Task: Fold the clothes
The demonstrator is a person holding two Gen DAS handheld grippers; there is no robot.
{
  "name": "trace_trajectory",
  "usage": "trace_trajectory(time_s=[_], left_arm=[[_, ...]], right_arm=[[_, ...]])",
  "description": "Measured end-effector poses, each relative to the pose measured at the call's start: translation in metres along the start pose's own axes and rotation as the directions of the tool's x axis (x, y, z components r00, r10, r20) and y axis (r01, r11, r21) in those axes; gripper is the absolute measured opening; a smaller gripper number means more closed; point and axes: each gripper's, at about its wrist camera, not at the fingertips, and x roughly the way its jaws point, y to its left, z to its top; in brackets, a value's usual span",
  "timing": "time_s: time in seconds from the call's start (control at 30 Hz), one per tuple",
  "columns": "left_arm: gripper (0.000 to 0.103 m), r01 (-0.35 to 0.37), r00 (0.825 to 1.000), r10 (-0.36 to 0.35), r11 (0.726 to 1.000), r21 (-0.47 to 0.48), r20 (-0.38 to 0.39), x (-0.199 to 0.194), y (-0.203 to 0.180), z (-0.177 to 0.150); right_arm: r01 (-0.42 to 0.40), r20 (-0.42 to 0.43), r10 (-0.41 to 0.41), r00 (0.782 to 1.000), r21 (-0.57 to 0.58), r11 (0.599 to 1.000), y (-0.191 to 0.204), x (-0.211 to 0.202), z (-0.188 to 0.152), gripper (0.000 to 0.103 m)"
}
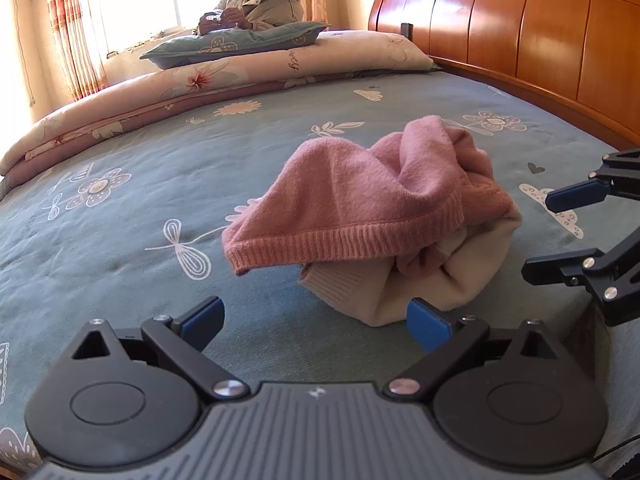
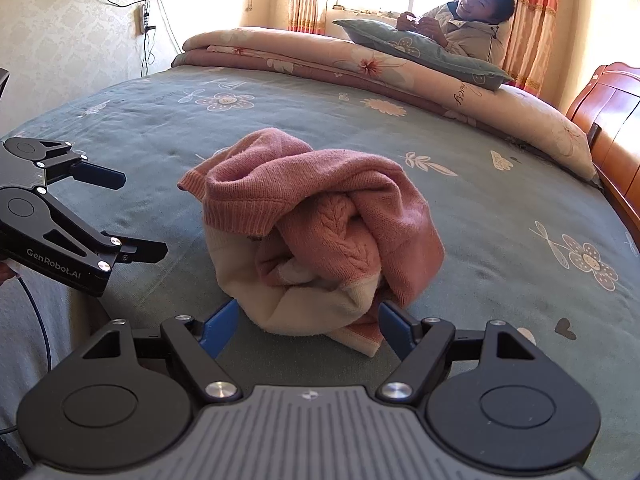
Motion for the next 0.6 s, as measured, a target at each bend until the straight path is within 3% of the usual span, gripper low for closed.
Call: trace_trajectory(time_s=[0.27, 0.47, 0.6], left_arm=[[0.098, -0.009, 1.000, 0.009, 1.000, -0.013, -0.021, 0.010, 0.008, -0.004], [0.098, 0.002, 1.000, -0.002, 1.000, -0.016, -0.029, 0.019, 0.015, -0.003], [0.098, 0.010, 0.999, -0.010, 1.000, -0.007, -0.033, 0.024, 0.018, 0.000]], right_arm=[[0.005, 0.004, -0.005, 1.000, -0.045, 0.999, 0.001, 0.004, 0.001, 0.081], [-0.006, -0.003, 0.006, 1.000, -0.122, 0.992, -0.004, 0.013, 0.015, 0.062], [0.009, 0.037, -0.001, 0.999, -0.224, 0.975, -0.003, 0.013, 0.027, 0.058]])
